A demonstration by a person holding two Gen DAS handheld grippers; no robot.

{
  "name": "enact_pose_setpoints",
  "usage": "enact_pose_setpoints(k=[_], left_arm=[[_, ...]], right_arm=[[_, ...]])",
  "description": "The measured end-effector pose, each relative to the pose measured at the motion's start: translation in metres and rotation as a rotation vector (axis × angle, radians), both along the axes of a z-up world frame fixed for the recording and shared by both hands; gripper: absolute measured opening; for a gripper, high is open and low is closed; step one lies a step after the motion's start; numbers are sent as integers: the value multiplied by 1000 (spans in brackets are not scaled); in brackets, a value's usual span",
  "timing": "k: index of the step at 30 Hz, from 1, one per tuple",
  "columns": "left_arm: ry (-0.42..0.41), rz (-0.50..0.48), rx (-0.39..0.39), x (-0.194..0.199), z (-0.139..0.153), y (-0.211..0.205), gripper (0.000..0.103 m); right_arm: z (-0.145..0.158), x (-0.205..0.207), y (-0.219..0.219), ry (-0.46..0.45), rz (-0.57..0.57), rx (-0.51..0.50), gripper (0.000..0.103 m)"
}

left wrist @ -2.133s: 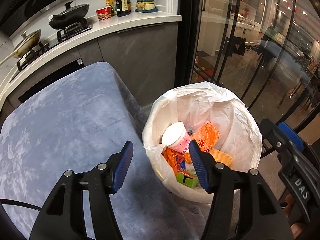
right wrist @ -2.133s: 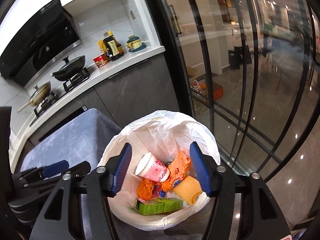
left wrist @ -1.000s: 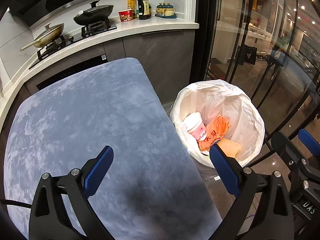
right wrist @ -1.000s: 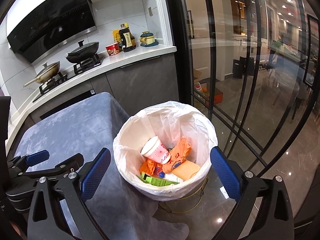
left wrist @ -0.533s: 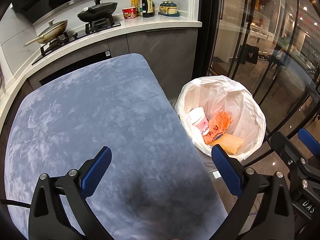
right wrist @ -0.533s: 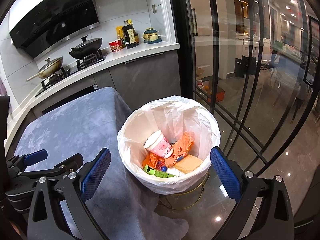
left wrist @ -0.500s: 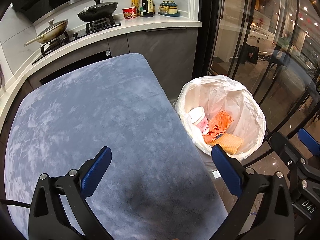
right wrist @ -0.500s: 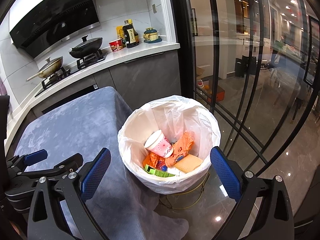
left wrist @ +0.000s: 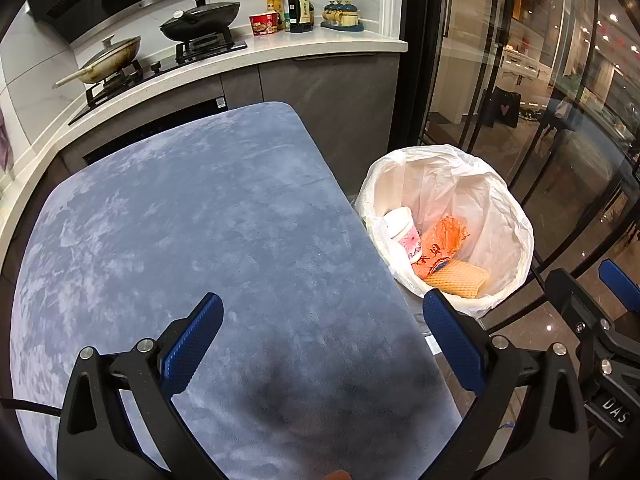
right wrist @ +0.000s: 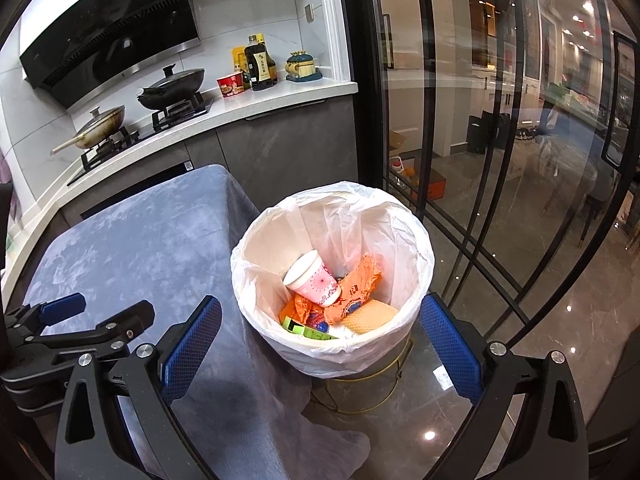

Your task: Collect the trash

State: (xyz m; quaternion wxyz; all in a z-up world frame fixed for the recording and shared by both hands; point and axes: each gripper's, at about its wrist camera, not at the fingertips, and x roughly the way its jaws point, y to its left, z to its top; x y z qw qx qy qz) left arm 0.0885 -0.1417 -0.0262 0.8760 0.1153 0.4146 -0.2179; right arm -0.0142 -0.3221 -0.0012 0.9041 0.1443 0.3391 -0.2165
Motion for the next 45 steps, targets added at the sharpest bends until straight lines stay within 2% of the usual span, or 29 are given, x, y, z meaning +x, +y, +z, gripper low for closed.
enact_pose_setpoints(k=[45], left_arm=[[-7, -2, 30, -17, -7, -7, 95]], right_arm=[[-11, -17, 1, 12, -11, 2, 96]])
